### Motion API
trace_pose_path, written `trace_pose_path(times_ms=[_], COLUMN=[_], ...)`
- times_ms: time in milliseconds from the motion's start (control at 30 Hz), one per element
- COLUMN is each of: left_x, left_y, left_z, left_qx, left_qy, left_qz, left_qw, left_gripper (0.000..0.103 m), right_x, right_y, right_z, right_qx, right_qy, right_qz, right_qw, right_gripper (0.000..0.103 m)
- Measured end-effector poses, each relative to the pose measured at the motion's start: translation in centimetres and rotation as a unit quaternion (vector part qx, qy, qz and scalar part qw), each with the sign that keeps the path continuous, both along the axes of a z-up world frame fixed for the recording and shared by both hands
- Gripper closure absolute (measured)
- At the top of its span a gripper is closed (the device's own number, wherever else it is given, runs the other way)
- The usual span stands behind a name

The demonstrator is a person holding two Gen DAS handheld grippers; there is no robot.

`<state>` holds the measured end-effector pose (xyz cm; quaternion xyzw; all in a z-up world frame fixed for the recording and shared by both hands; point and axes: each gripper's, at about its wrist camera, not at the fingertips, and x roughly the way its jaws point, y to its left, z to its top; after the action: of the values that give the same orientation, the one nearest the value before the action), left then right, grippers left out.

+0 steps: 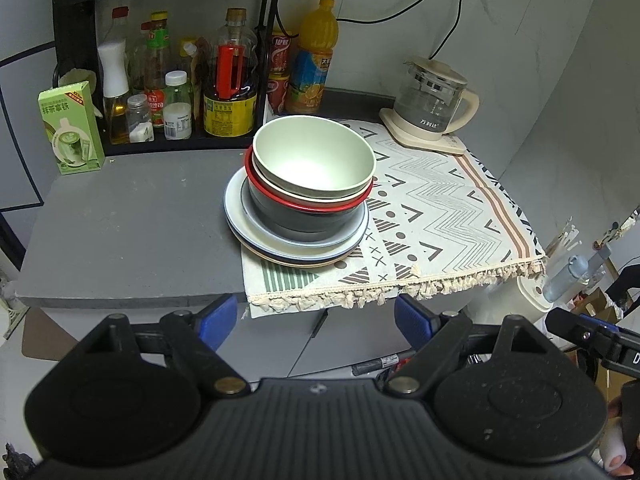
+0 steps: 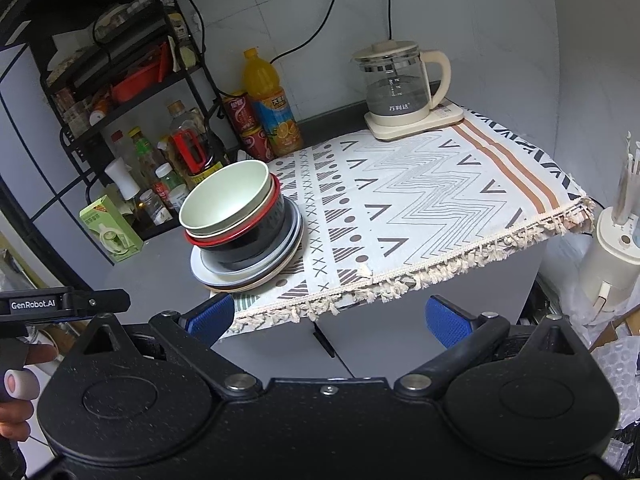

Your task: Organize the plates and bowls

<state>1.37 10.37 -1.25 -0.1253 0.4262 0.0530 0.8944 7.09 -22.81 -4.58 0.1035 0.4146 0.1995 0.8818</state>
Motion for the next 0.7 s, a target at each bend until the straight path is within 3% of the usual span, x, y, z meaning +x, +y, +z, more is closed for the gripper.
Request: trace_pose_path(times_ms=[267,700], left_x=[-0.6,-0.85], left_y=[-0.1,-0.88], left_z=[0.31,0.71], left_qx=[0.012,0.03], left_qy=[-0.004,-0.019], left_qz=[-0.004,-0.004], left_qw=[0.9999,0.9993], left_gripper=[0.018,0.0], right_x=[-0.49,-0.35], right_y=[0.09,-0.53], right_z=[0.7,0.87], right_qx=[-0.007,-0.012], right_qy=[-0.008,-0.012], right_qz=[0.005,-0.004], right_qw=[1.0,1.0], right_gripper=[0.0,0.0])
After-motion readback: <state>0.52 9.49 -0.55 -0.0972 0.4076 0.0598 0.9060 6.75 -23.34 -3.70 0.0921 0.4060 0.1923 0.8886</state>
